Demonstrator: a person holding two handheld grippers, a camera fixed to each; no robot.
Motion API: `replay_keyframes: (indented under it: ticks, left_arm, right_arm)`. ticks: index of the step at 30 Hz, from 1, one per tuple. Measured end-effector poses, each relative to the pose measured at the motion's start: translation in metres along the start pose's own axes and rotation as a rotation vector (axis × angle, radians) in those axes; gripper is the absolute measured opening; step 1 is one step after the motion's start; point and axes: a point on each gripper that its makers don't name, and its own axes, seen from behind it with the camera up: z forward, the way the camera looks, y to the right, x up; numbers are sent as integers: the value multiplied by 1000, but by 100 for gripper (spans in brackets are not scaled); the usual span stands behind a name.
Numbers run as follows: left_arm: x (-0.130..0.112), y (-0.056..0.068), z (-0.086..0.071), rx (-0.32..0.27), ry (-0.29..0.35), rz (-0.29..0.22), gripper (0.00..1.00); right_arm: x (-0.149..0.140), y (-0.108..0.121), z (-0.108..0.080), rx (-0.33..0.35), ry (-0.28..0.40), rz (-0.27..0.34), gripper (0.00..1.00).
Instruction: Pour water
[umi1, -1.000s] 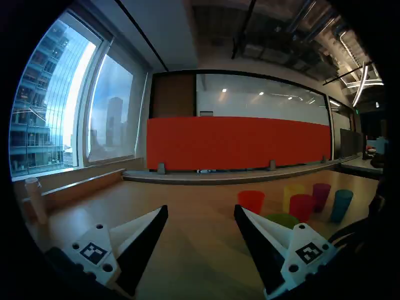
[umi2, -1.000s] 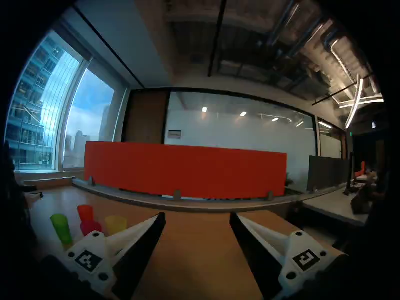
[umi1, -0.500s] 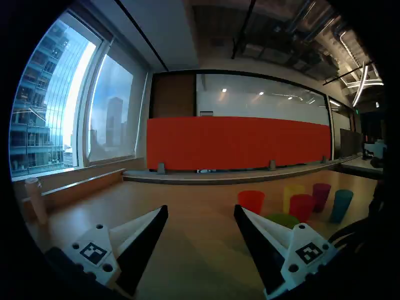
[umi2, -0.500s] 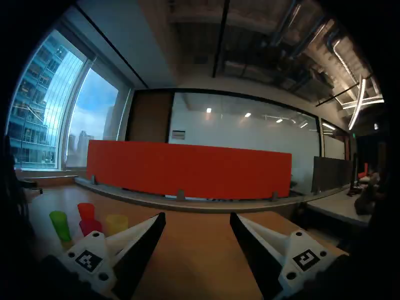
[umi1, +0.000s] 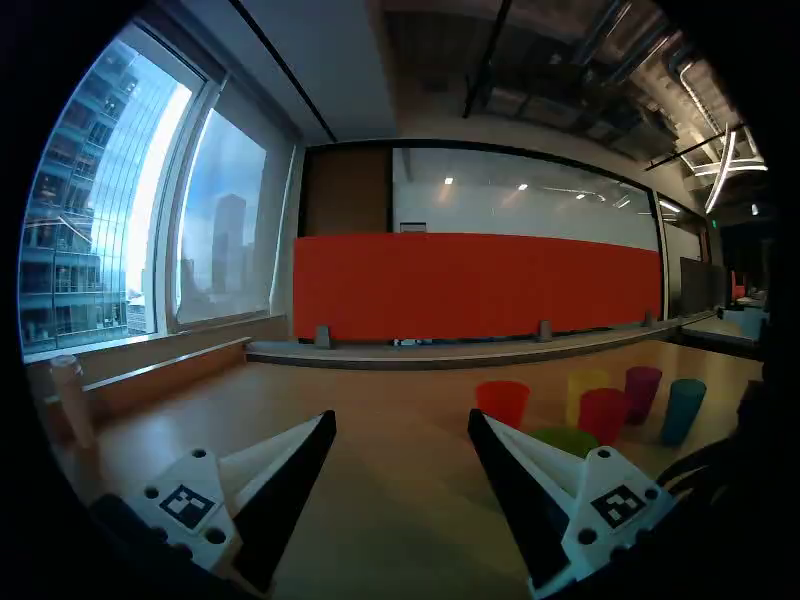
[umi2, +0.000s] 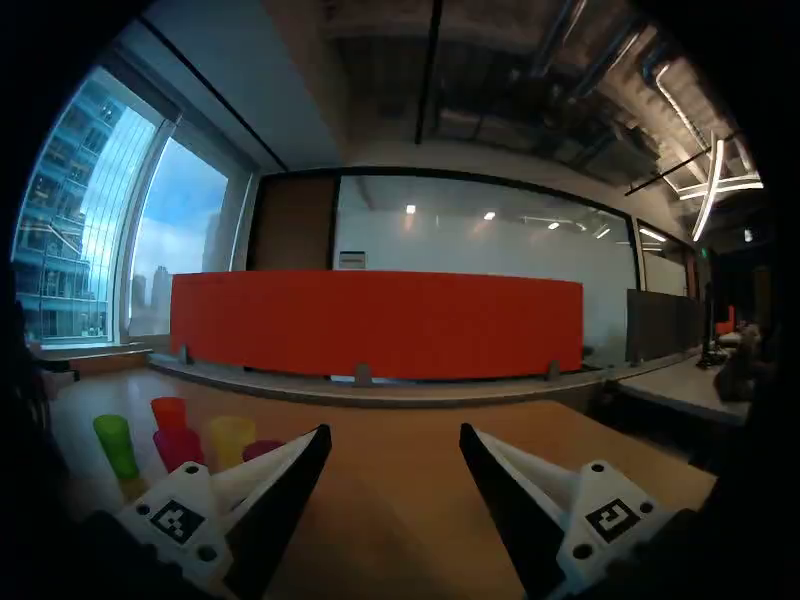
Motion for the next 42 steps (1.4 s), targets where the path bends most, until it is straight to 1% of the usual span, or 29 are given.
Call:
replay_keyframes:
  ticks: [6,12,18,24,42]
  left_arm:
    - [0,0,0,0,0,0,98]
    - [0,-1,0,0,0,0,98]
    - [0,-1,-1,0,0,0,98]
    - [-1,-1,-1,0,0,0,98]
    - [0,-1,0,0,0,0,98]
  right_arm:
    - [-10,3,-1,-6,-9,2,100]
    - [-22,5,-2,-5,-23,27,100]
    - [-34,11,1,-16,-28,32,100]
    - [-35,14,0,-20,-30,42,100]
    - [-38,6,-2,-14,-43,31,100]
